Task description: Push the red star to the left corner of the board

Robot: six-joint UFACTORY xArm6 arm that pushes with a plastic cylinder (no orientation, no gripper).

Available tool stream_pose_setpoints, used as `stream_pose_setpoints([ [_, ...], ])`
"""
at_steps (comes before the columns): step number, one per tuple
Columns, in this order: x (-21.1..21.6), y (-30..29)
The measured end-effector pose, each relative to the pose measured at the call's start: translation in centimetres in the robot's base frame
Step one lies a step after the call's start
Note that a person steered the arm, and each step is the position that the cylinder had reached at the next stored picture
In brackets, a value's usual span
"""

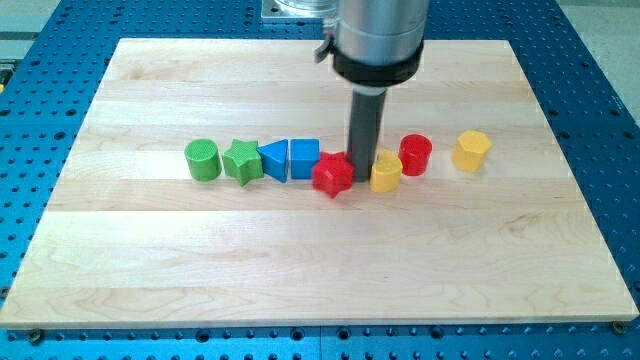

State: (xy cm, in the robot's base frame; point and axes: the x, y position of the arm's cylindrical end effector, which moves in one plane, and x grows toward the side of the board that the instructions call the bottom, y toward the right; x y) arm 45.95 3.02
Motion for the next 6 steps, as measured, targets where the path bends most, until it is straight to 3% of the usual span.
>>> stream_pose_setpoints([
  [3,3.7,-20.5],
  [4,1.9,-15.1],
  [5,6.6,-17.2],
  [6,6.7,-23.7],
])
